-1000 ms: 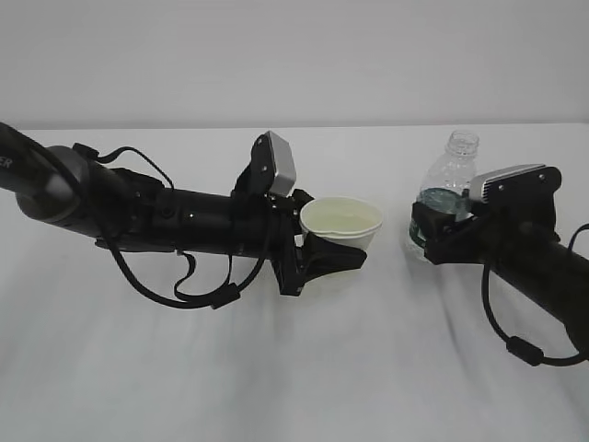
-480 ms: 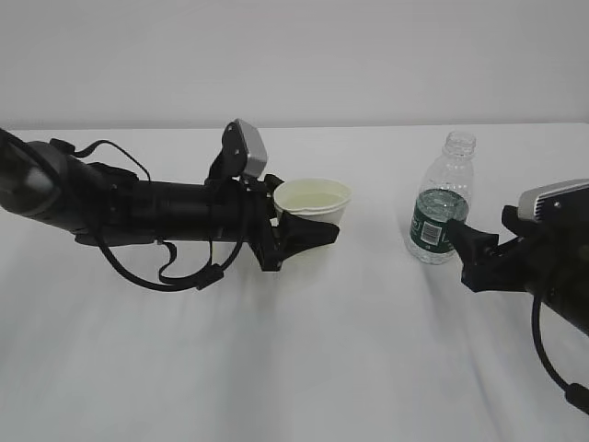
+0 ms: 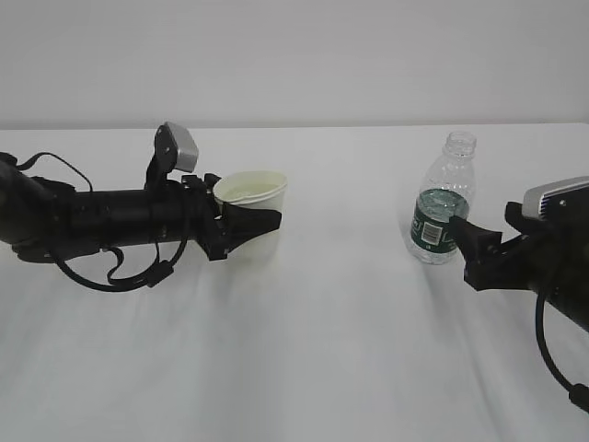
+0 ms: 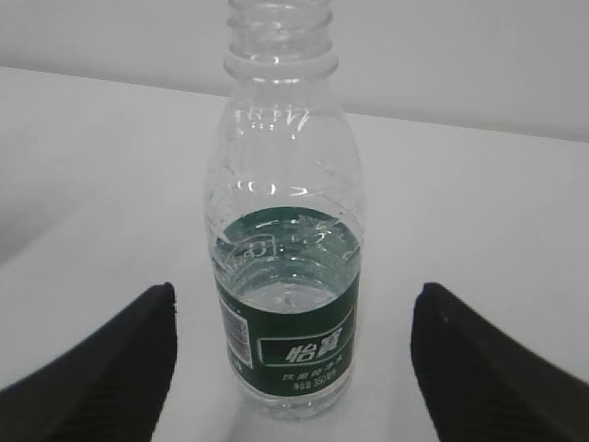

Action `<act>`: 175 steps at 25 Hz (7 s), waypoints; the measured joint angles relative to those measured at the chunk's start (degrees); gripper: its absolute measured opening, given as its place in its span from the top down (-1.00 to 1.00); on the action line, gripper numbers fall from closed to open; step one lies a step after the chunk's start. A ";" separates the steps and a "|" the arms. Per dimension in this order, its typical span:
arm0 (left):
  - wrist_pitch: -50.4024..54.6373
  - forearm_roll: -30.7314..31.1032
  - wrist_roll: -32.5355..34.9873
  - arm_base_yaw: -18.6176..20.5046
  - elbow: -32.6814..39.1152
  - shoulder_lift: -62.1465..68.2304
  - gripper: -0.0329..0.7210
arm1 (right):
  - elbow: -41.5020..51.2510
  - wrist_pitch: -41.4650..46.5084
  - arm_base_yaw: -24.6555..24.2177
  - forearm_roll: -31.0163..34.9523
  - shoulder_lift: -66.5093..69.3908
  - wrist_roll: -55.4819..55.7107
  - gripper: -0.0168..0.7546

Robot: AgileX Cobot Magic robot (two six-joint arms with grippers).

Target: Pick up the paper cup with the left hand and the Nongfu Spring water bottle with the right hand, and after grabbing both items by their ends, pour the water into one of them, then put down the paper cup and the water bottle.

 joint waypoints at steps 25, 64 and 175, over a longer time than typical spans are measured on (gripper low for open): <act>-2.27 -24.51 23.05 6.01 16.31 -0.23 -0.19 | 0.00 -0.11 0.00 0.00 -0.13 -0.12 -0.58; -2.27 -43.56 27.45 6.01 17.36 -1.33 -0.15 | 0.31 -0.11 0.00 0.02 -0.13 -0.12 -0.58; -3.48 -49.31 18.03 6.01 42.28 -25.88 -0.65 | 7.47 2.63 0.00 0.16 -16.96 6.73 -0.57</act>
